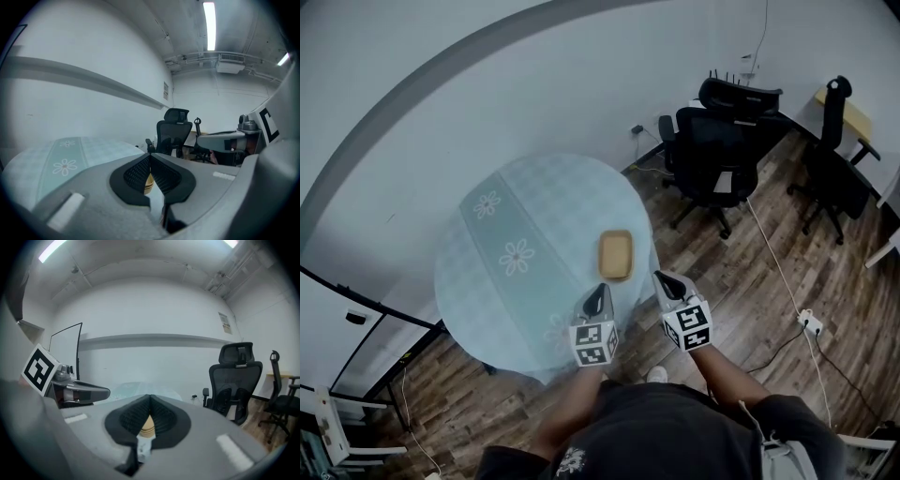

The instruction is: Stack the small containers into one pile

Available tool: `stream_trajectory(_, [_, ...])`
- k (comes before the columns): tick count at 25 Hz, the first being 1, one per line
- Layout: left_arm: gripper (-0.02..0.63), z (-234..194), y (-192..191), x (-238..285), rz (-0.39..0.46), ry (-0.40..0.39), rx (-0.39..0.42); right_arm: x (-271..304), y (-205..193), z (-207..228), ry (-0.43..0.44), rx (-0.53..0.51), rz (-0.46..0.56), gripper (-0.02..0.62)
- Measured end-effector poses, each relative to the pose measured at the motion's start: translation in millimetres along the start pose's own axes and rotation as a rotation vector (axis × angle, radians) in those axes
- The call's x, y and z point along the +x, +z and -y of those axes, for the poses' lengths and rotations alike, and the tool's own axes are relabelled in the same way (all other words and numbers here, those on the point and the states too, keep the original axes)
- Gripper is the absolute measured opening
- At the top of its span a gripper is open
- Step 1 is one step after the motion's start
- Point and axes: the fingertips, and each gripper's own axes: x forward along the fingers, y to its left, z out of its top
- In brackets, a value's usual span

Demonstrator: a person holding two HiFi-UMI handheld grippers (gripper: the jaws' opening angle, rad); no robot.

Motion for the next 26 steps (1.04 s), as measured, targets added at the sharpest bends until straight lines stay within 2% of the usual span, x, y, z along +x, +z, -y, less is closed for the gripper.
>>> stream_trajectory(5, [0.006,0,3,-8,0.028,-0.015,0.002,-5,4,-6,-0.006,-0.022,0.009,0.002])
stream_trajectory(11, [0.006,1,2,-13,0.037,-0.035,0.015,-10,13,-17,0.034,0.0,0.048,0.002])
stream_trajectory(26, [0.006,4,-9,-1,0.021,-0.047,-0.007,-1,4,-11,0.044,-0.017,0.044,0.002])
